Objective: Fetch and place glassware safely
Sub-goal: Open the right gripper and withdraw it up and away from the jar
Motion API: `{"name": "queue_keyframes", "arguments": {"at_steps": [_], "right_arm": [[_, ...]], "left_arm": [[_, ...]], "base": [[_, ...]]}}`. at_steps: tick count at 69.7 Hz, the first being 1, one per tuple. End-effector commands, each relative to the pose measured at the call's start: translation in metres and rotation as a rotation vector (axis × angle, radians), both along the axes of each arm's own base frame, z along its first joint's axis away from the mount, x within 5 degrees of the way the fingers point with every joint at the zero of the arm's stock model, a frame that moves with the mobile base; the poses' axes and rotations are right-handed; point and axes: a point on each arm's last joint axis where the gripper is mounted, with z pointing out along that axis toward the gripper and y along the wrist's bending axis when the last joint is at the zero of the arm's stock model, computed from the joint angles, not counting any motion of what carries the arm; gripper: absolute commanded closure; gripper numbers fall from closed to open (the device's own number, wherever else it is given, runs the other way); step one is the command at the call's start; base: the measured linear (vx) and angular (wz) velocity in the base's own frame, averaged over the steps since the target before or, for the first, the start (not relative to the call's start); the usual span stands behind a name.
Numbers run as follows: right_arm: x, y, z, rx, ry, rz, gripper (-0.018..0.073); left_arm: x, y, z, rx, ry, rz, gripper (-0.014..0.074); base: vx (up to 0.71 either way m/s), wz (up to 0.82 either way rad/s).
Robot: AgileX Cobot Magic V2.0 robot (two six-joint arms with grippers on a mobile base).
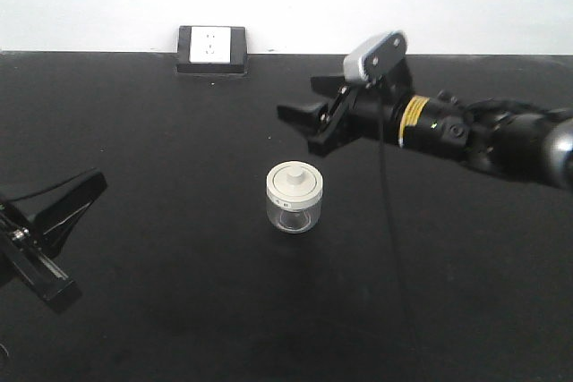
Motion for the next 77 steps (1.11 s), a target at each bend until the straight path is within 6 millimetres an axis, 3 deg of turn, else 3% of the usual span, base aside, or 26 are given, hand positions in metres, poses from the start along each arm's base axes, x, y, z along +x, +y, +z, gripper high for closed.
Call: {"name": "queue_keyframes", "arguments": {"at_steps": [1, 9, 16, 46, 77], "right_arm": [[-0.016, -0.011, 0.055, 0.042, -0.044, -0.072, 0.0188], [-0.034, -0.023, 0.076, 0.026, -0.016, -0.176, 0.0392], [-0.053, -0.036, 0.083, 0.036, 0.018, -0.290, 0.0574], [-0.164, -0.099, 0.093, 0.043, -0.002, -0.705, 0.0564], [-0.254, -0.127, 0.076, 0.112, -0.138, -0.787, 0.0563]], "left_arm": [[0.000, -0.002, 0.015, -0.071, -0.061, -0.022, 0.0594], [0.000, -0.002, 0.015, -0.071, -0.061, -0.022, 0.0594], [0.000, -0.002, 0.015, -0.071, -0.061, -0.022, 0.0594], [0.000, -0.002, 0.015, -0.071, -0.061, -0.022, 0.0594], [0.000, -0.002, 0.015, -0.071, -0.061, -0.022, 0.0594]], "base": [[0.00, 0.00], [0.00, 0.00], [0.00, 0.00], [0.00, 0.00], [0.00, 0.00]]}}
